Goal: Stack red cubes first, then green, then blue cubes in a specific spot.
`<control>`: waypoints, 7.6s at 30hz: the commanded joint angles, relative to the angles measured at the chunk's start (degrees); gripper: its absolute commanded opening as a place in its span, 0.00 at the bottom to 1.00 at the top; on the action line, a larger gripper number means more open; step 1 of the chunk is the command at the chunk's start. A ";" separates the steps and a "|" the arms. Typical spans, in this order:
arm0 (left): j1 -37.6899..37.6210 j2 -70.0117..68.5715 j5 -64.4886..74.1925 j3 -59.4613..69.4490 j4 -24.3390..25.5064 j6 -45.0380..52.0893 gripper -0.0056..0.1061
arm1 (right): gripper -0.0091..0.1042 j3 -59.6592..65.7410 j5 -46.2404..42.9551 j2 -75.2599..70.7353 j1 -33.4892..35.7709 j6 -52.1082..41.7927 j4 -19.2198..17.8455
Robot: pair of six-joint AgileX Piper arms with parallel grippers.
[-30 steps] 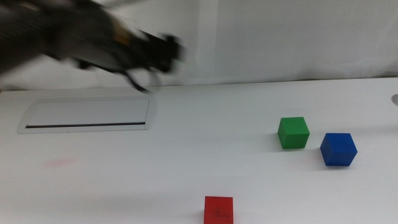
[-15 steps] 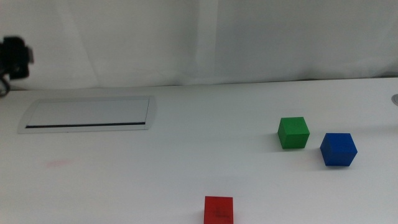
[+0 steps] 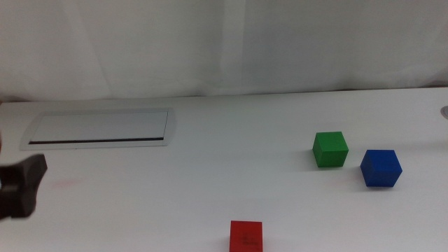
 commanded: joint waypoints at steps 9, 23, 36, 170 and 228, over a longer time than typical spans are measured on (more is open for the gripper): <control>0.26 -23.64 -2.09 11.51 -16.68 16.26 0.63 | 0.99 0.34 -0.41 -0.12 -0.32 0.75 -0.14; 0.26 -25.74 -22.29 31.85 -16.60 15.33 0.18 | 0.99 0.34 -0.41 -0.12 -0.32 0.75 -0.14; 0.32 -25.60 -19.74 31.79 -15.64 13.48 0.18 | 0.99 -1.24 -0.95 -0.12 -0.32 2.24 1.30; 0.32 -25.60 -19.94 31.79 -14.93 9.58 0.02 | 0.06 -85.35 63.82 80.97 37.16 21.71 -7.01; 0.32 -25.84 -19.83 31.79 -14.93 9.58 0.02 | 0.06 -67.61 52.41 86.69 54.50 42.81 -1.30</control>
